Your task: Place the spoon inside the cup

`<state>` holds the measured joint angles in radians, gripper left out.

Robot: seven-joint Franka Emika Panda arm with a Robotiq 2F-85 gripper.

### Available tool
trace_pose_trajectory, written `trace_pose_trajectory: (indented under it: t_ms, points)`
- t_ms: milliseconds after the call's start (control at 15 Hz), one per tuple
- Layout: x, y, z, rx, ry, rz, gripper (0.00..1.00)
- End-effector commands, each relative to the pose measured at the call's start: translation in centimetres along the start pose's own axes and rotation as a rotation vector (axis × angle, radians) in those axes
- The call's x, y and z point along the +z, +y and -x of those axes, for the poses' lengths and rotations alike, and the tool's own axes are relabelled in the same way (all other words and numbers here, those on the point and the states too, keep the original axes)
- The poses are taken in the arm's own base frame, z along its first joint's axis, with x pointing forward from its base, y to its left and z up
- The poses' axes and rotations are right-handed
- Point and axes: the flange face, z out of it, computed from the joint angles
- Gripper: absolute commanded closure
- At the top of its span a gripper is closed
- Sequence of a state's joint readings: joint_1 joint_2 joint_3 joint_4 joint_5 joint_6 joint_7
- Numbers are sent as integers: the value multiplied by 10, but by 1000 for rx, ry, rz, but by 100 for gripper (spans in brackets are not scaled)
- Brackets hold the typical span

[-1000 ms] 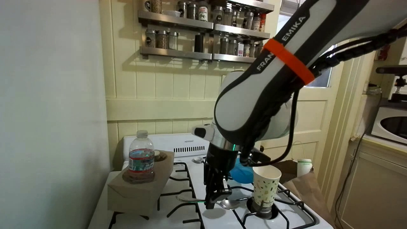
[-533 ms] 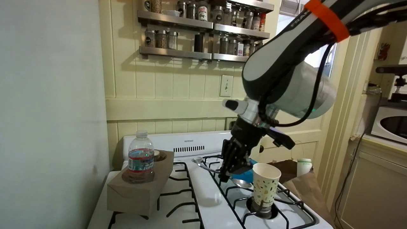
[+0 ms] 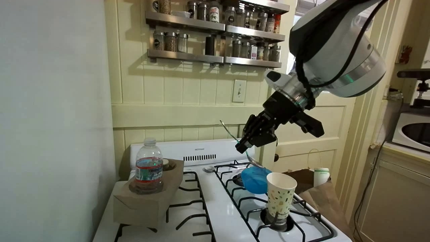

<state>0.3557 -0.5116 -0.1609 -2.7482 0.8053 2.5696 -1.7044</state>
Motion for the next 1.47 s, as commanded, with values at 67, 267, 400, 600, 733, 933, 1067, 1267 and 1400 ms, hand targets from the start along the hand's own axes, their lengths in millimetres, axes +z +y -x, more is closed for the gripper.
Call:
trace_pose_trajectory:
  t_ms: [67, 267, 400, 600, 733, 933, 1067, 1267, 1400]
  points:
    - [-9, 8, 24, 91, 97, -9, 97]
    - [-15, 16, 45, 178, 101, 16, 97]
    - [-24, 22, 58, 223, 90, 48, 97]
    - [-31, 26, 71, 241, 76, 61, 97]
    - [-26, 25, 74, 234, 85, 39, 97]
    - [-16, 23, 80, 237, 96, 23, 97]
    - [-12, 23, 87, 267, 101, 21, 97]
    - [-5, 23, 95, 299, 85, 17, 97]
    - [-9, 24, 91, 320, 65, 13, 90]
